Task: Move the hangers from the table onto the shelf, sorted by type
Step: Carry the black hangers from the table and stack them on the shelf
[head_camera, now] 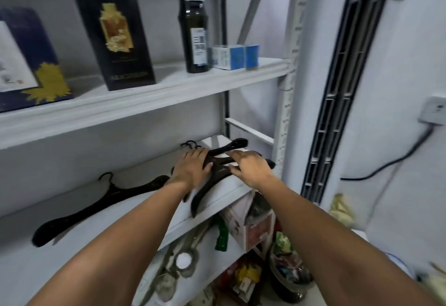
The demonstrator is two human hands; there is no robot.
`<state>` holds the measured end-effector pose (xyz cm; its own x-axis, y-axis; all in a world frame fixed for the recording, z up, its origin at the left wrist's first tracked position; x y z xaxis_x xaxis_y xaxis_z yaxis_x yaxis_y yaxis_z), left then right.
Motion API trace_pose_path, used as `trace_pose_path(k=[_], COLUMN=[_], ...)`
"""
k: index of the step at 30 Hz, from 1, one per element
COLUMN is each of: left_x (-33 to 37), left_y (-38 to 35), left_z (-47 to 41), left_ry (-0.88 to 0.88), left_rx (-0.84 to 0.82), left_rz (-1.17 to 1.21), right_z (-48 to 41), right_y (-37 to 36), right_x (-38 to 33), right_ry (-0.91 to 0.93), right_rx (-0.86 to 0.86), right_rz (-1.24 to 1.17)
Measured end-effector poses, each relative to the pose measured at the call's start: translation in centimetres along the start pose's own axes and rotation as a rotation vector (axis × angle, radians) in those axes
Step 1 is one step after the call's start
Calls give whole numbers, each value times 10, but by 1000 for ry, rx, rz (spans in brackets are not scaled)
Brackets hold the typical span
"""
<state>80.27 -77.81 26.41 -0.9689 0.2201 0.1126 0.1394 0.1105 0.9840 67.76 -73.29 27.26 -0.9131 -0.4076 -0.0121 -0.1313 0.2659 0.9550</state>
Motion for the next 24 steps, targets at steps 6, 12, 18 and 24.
trace_pose_path(k=[6, 12, 18, 24], left_x=[112, 243, 375, 493], left_y=[-4, -16, -29, -36], left_z=[23, 62, 127, 192], left_ry=[-180, -390, -652, -895], left_rx=[-20, -62, -102, -138], left_rz=[5, 17, 42, 73], right_z=[99, 221, 349, 472], right_y=[32, 69, 99, 126], right_x=[67, 123, 169, 188], right_ry=[-175, -375, -659, -901], right_rx=[-8, -11, 37, 39], right_rz=[52, 116, 104, 177])
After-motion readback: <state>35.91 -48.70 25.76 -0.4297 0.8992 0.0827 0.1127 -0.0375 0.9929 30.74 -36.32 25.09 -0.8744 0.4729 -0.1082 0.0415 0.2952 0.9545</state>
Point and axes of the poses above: each hand's wrist, its own z-axis away from the middle knuckle, its own y-axis out of the back of the hand, x = y × z, the point moved 10 cm from there along -z, towards the middle knuckle, and after that the axes turned 14 degrees about y, right-handed, at the moved point
